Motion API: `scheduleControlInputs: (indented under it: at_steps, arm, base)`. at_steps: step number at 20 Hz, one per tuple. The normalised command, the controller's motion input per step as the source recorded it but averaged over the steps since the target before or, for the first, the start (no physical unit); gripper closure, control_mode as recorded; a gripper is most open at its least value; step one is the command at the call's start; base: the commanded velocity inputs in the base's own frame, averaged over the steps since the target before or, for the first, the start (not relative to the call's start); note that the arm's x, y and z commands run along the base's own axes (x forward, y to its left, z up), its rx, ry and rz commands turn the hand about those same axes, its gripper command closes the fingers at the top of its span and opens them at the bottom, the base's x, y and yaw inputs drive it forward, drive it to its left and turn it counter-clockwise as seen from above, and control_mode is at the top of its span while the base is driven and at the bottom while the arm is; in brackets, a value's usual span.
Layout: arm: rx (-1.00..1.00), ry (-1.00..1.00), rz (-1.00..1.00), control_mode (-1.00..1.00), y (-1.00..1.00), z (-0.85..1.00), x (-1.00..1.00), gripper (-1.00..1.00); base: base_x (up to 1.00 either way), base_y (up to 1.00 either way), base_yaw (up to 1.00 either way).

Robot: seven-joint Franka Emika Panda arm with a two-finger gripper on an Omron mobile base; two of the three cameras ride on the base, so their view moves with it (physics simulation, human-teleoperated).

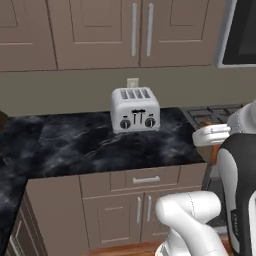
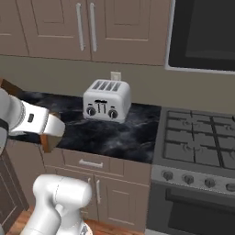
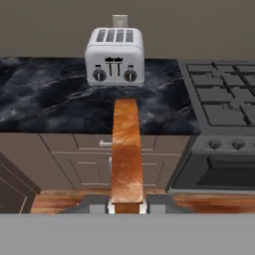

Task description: Start the toaster. Once the lever pops up, take the bread to the plate on the dining counter.

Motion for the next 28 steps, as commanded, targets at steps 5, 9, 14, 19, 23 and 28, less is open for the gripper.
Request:
scheduleControlInputs:
  at_steps: [5, 9, 14, 19, 23, 28]
  arm:
    - [0.0, 0.0, 0.0, 1.0, 0.0, 0.0, 0.0, 1.0]
    - [0.0, 0.0, 0.0, 1.0, 0.0, 0.0, 0.0, 1.0]
    - [0.0, 0.0, 0.0, 1.0, 0.0, 0.0, 0.0, 1.0]
    - [0.0, 0.0, 0.0, 1.0, 0.0, 0.0, 0.0, 1.0]
    - [0.0, 0.0, 0.0, 1.0, 0.0, 0.0, 0.0, 1.0]
    - [0.0, 0.0, 0.0, 1.0, 0.0, 0.0, 0.0, 1.0]
  base:
    - [-0.81, 0.0, 0.4]
    - [-0.25, -0.07, 0.64]
    - [-0.2, -0.48, 0.71]
    - [-0.36, -0.38, 0.82]
    - [-0.33, -0.02, 0.97]
    - [-0.23, 0.09, 1.0]
